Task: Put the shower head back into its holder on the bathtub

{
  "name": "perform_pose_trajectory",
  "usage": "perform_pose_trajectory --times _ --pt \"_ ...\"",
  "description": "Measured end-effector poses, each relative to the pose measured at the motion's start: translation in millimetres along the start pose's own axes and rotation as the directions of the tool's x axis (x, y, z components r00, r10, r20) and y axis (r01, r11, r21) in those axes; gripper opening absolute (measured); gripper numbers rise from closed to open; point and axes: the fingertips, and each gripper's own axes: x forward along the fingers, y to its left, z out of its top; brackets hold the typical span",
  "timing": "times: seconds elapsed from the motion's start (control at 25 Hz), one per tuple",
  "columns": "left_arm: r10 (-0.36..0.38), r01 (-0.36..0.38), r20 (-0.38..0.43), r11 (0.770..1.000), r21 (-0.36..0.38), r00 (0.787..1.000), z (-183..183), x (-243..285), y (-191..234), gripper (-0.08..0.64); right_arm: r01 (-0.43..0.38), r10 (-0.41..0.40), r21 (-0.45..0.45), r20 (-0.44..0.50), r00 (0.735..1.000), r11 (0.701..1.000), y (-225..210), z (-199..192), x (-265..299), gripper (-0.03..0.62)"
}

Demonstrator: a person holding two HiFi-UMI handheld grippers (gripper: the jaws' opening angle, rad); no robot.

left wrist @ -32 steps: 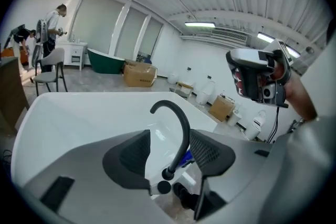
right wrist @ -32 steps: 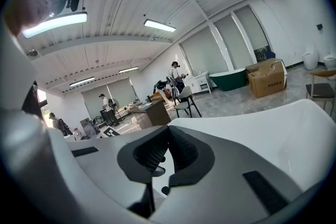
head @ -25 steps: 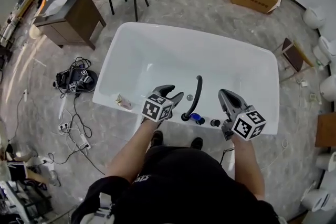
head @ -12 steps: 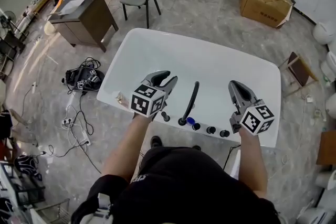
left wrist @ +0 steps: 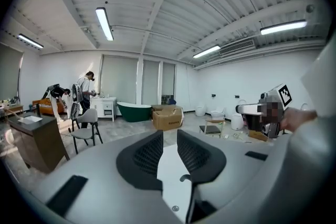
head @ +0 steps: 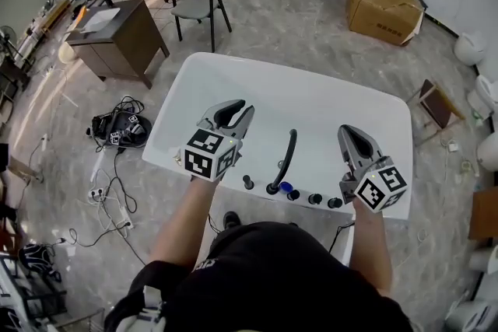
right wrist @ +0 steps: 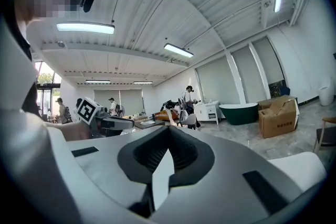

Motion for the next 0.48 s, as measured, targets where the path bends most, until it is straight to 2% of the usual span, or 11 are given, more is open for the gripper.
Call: perform_pose_trajectory --times 0.36,0.48 --pt "0.003 -0.003 0.030 1.000 -0.016 1.000 0.7 0.1 6.2 0.073 -0.024 0.028 -0.114 0.035 0.999 0.993 12.4 13.0 -0.5 0.012" --pt "0.005 -0.004 0.030 1.000 -0.017 1.000 1.8 0.6 4.9 0.067 0.003 0.001 -0.131 0.034 0.999 0.991 12.8 15.9 -2.7 0.012"
